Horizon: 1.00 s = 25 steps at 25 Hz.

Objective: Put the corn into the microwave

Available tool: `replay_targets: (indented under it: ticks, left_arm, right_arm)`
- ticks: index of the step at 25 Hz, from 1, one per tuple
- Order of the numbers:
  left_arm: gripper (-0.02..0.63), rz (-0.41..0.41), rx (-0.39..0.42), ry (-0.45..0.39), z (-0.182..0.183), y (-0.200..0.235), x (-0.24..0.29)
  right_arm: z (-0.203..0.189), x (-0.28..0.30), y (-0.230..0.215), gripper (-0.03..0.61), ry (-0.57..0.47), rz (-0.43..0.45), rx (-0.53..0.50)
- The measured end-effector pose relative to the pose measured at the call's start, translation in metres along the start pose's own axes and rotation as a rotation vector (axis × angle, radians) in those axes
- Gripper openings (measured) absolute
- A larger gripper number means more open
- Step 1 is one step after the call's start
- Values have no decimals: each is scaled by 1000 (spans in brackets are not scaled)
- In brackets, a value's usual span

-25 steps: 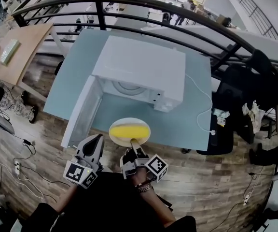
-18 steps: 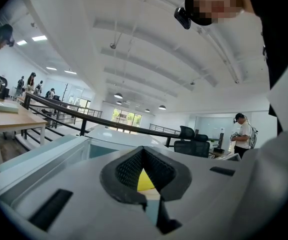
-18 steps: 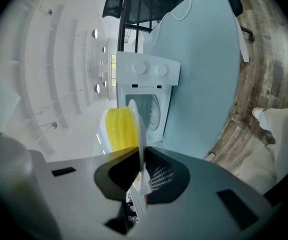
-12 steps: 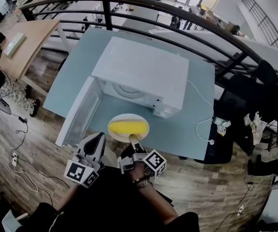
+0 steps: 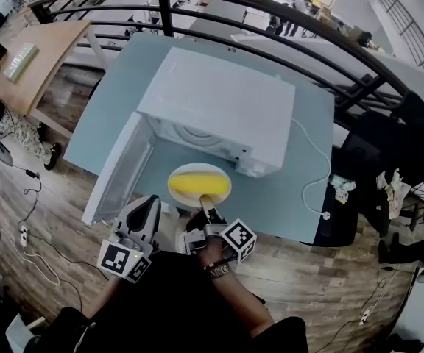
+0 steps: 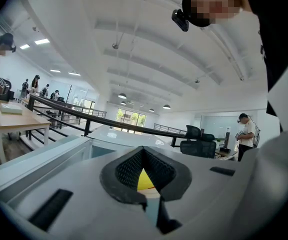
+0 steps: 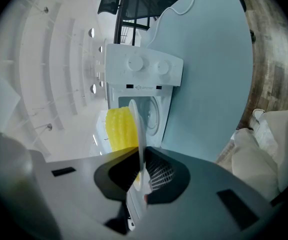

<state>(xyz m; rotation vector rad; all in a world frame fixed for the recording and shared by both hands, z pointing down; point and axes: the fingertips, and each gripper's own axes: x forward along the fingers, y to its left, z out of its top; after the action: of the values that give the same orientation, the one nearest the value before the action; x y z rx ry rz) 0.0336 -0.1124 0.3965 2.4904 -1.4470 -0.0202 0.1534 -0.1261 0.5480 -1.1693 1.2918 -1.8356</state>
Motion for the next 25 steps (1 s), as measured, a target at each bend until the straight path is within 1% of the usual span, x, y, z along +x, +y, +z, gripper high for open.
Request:
replay_targets:
  ticks: [3, 10, 15, 25]
  left_arm:
    - [2, 4, -25, 5, -3, 6, 7]
    - [2, -27, -48, 17, -8, 20, 31]
    - [2, -32, -64, 24, -9, 31, 44]
    - [2, -55, -96, 54, -13, 48, 73]
  right_arm:
    - [4, 10, -7, 26, -17, -24, 9]
    - [6, 36, -25, 28, -42, -71, 25]
    - [10, 53, -33, 27, -64, -85, 42]
    - [29, 94, -45, 28, -123, -111, 72]
